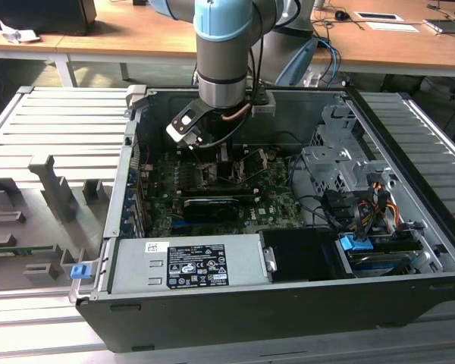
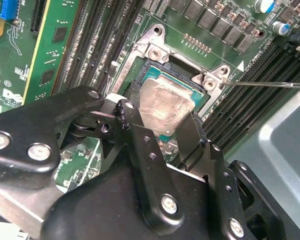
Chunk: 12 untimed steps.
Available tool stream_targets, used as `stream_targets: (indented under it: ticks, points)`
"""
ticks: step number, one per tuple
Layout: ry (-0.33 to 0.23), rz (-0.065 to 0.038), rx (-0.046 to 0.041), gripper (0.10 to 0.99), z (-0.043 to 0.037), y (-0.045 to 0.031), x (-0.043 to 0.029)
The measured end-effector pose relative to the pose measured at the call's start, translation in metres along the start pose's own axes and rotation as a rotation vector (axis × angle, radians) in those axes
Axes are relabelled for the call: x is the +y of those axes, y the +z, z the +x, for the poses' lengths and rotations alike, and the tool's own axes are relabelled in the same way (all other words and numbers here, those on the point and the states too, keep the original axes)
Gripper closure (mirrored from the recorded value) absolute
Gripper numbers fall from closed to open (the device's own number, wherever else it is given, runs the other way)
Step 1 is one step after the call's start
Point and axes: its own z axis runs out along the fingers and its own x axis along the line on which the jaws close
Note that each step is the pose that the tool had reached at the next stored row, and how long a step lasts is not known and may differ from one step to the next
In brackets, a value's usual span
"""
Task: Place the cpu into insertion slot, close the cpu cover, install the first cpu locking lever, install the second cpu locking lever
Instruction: 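Place the cpu into insertion slot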
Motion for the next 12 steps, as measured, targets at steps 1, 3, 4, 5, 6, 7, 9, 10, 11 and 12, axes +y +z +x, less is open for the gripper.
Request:
stream_targets:
  ticks: [1,3,4,5,6,7,9,10,11,12]
  points:
    - [0.0,0.0,-0.0007,0.561,0.0002,0.0003,0.0]
    - [0.0,0.0,-0.0008,0.561,0.0002,0.0003,0.0]
    - [0.0,0.0,-0.0007,0.561,0.0003,0.0003,0.0001]
    - [0.0,0.0,-0.0007,0.561,0.0003,0.0004,0.0005]
    - [0.0,0.0,-0.0007,0.561,0.0004,0.0004,0.0007]
    - [-0.003,0.0,-0.0006,0.561,0.0004,0.0004,0.0009]
    - [-0.008,0.0,-0.0001,0.561,0.0006,0.0005,0.001]
    - [-0.009,0.0,-0.0001,0.561,0.0006,0.0008,0.001]
    - [-0.01,0.0,-0.0001,0.561,0.0006,0.0012,0.0009]
    - [-0.01,0.0,-0.0002,0.561,0.0006,0.0016,0.0009]
